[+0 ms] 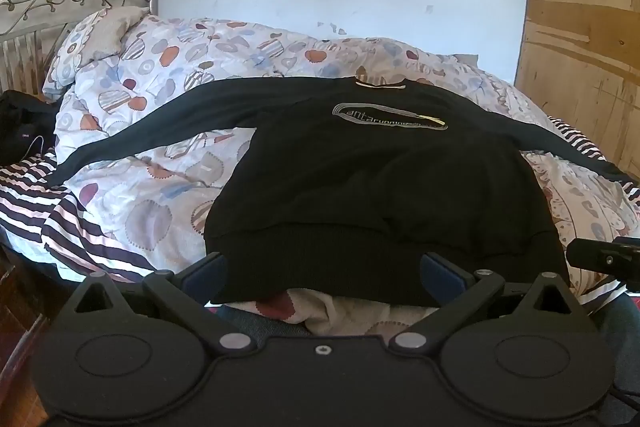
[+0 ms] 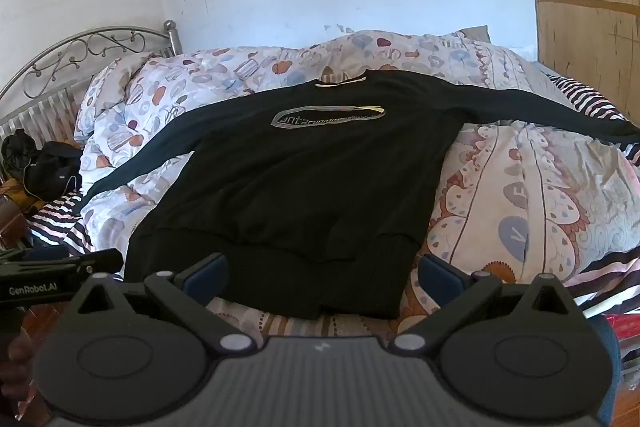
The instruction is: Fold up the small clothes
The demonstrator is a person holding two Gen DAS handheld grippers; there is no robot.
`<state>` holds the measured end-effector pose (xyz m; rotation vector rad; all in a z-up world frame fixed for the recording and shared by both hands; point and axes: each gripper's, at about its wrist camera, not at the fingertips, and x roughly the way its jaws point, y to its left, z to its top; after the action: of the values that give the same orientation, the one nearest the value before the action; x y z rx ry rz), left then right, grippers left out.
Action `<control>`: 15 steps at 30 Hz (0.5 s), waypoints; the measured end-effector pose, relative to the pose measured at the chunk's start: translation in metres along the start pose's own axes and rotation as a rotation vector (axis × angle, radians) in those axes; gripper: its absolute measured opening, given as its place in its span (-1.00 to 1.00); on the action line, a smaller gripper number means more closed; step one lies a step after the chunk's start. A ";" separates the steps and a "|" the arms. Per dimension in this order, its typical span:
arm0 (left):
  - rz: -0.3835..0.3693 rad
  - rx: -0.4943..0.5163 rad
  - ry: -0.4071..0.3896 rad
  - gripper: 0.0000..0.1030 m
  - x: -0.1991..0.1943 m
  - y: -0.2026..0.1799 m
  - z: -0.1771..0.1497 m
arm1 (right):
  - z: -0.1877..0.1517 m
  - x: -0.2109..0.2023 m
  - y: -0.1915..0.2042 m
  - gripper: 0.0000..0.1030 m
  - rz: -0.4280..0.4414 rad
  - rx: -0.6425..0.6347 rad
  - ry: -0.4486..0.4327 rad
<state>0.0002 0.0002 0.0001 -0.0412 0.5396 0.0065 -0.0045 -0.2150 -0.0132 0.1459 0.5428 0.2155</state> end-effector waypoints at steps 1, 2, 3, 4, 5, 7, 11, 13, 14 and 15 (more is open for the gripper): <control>0.000 0.000 0.000 0.99 0.000 0.000 0.000 | 0.000 0.000 0.000 1.00 0.000 0.000 0.000; 0.000 0.000 0.000 0.99 0.000 0.000 0.000 | 0.000 0.000 0.000 1.00 0.000 0.000 0.001; 0.000 0.000 0.000 0.99 0.000 0.000 0.000 | 0.000 0.001 0.000 1.00 0.000 0.001 0.002; 0.000 0.000 0.000 0.99 0.000 0.000 0.000 | 0.000 0.001 -0.001 1.00 0.000 0.001 0.002; 0.000 0.000 0.001 0.99 0.000 0.000 0.000 | 0.000 0.001 -0.001 1.00 0.000 0.001 0.002; -0.002 0.001 0.002 0.99 0.000 0.000 0.000 | 0.001 0.001 -0.001 1.00 -0.001 0.001 0.002; -0.004 0.007 0.005 0.99 0.003 0.005 -0.016 | 0.001 0.001 -0.002 1.00 -0.002 0.004 0.003; -0.004 0.008 0.005 0.99 0.007 0.007 -0.017 | 0.001 0.001 -0.001 1.00 -0.002 0.006 0.003; -0.003 0.006 0.005 0.99 0.006 0.006 -0.014 | 0.002 0.001 -0.001 1.00 -0.002 0.007 0.003; -0.003 0.005 0.005 0.99 0.006 0.005 -0.012 | 0.000 0.003 -0.003 1.00 -0.002 0.007 0.003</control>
<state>-0.0012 0.0051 -0.0135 -0.0377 0.5443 0.0018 -0.0014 -0.2173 -0.0155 0.1518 0.5469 0.2123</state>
